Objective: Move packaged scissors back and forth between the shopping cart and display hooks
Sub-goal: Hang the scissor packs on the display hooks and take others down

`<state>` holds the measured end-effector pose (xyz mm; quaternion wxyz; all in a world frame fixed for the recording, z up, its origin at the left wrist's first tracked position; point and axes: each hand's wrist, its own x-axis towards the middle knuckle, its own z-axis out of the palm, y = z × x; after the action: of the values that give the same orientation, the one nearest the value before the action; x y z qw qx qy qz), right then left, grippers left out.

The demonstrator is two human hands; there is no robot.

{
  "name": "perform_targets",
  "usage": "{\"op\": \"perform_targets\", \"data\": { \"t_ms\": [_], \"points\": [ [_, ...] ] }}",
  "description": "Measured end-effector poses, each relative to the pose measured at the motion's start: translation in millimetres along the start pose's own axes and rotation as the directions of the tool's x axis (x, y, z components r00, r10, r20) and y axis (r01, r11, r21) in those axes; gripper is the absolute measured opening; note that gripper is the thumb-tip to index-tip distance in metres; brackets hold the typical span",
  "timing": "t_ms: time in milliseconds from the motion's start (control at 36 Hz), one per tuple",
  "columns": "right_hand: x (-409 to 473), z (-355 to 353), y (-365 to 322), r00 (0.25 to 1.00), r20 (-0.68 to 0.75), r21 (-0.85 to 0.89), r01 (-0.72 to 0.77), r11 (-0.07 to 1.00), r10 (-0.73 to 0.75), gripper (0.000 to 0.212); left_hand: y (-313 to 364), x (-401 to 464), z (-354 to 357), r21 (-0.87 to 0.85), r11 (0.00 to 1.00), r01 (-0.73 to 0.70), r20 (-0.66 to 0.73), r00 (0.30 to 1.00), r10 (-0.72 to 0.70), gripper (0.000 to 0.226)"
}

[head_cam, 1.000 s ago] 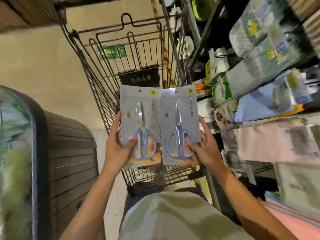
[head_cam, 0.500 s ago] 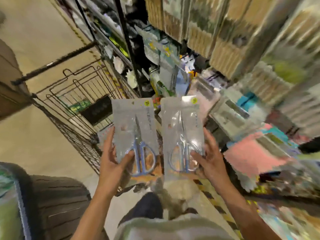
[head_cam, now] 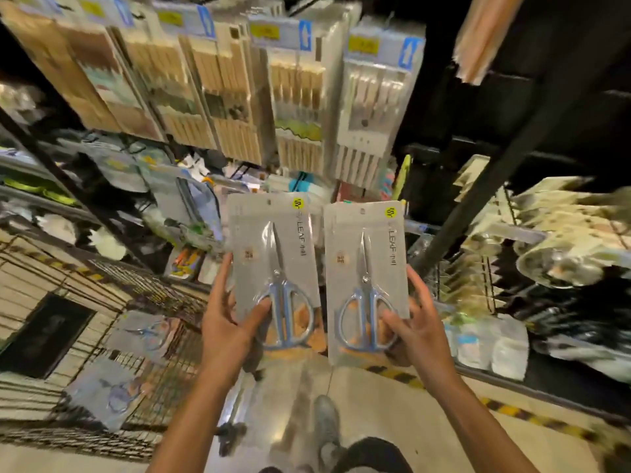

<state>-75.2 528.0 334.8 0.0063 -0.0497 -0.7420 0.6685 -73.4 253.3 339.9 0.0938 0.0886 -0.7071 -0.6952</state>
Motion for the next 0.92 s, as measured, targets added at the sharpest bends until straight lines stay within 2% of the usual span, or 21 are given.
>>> {"op": "perform_targets", "data": {
  "t_ms": [250,361,472,750,917],
  "points": [
    [-99,-58,-3,0.955,-0.288,0.032,-0.067,0.997,0.074,0.076,3,-36,49,-0.08,0.997,0.015,0.246,0.969,0.005,0.089],
    [-133,-88,-6,0.918,-0.391,0.042,-0.053,0.998,0.066,0.077,16,-52,77,-0.116,0.993,0.033,0.38,0.925,0.014,0.09],
    [-154,-116,-11,0.871,-0.49,0.036,-0.004,0.999,0.021,0.077,30,-61,104,-0.109,0.994,-0.024,0.453,0.889,0.071,0.088],
    [-185,-190,-29,0.786,-0.611,0.015,0.13,0.991,-0.094,0.075,64,-84,186,-0.134,0.985,-0.107,0.56,0.812,0.165,0.093],
    [-194,-252,-36,0.784,-0.608,0.041,0.182,0.982,-0.12,0.075,90,-111,246,-0.175,0.968,-0.178,0.572,0.782,0.248,0.093]
  ]
}}
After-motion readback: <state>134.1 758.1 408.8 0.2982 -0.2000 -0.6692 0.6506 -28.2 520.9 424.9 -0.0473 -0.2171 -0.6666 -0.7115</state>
